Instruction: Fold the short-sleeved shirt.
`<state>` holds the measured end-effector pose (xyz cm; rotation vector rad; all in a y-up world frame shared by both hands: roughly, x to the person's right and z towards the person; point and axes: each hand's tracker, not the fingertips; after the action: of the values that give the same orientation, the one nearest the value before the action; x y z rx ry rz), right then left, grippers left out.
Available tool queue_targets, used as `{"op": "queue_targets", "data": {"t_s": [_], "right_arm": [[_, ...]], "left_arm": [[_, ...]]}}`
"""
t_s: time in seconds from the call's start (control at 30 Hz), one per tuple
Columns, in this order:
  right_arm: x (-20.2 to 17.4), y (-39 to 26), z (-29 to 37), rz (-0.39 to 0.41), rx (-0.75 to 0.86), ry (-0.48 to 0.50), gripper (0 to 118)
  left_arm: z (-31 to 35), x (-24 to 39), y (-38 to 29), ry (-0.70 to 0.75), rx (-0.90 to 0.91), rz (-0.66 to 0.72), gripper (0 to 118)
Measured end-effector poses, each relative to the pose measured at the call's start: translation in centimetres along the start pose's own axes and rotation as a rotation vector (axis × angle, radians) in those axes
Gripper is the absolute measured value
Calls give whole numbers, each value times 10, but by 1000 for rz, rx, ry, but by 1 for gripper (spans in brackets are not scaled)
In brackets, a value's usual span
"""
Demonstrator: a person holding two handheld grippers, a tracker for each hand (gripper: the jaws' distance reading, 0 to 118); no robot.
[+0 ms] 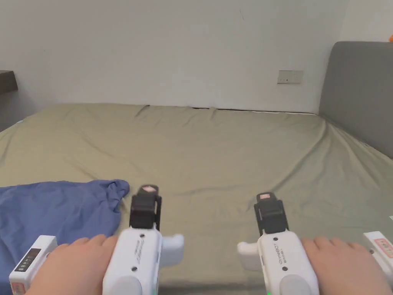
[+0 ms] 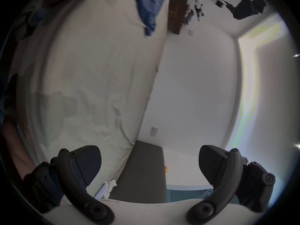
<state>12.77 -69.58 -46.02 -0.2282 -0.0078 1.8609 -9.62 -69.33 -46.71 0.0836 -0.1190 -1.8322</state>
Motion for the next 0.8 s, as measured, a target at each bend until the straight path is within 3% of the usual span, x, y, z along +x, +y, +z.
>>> {"op": "queue_targets", "data": {"t_s": [0.03,0.17,0.23,0.27,0.33,0.4,0.47,0.53,0.57,0.67,0.8], "right_arm": [[1,1,-1,-24,-2,7,118],[9,-6,-3,-52,-44,-25,118],[21,-13,-3,-236,-63,-9,118],[30,-20,-4,-409,-63,20,118],[54,-39,-6,-839,-55,82,118],[81,-72,-10,-1333,-76,144,118],[90,-113,-8,-1823,-50,108,118],[89,-139,-7,-2103,13,58,118],[88,-148,-6,-2166,6,41,118],[88,-151,-3,-2095,-83,-46,118],[87,-142,-5,-1971,-127,-40,118]], "left_arm": [[3,3,2,-64,26,-38,118],[-3,-10,0,-154,-19,223,118],[-8,-28,-4,-107,-51,361,118],[-10,-38,-9,-84,-63,467,118],[-13,-63,-27,-59,-80,795,118],[-17,-88,-53,-24,-103,1159,118],[-14,-104,-90,-26,-15,1599,118],[-18,-106,-117,-125,4,1943,118],[-20,-101,-128,-176,9,2063,118],[-23,-92,-140,-114,-162,2198,118],[-21,-94,-139,-12,-129,2043,118]]}}
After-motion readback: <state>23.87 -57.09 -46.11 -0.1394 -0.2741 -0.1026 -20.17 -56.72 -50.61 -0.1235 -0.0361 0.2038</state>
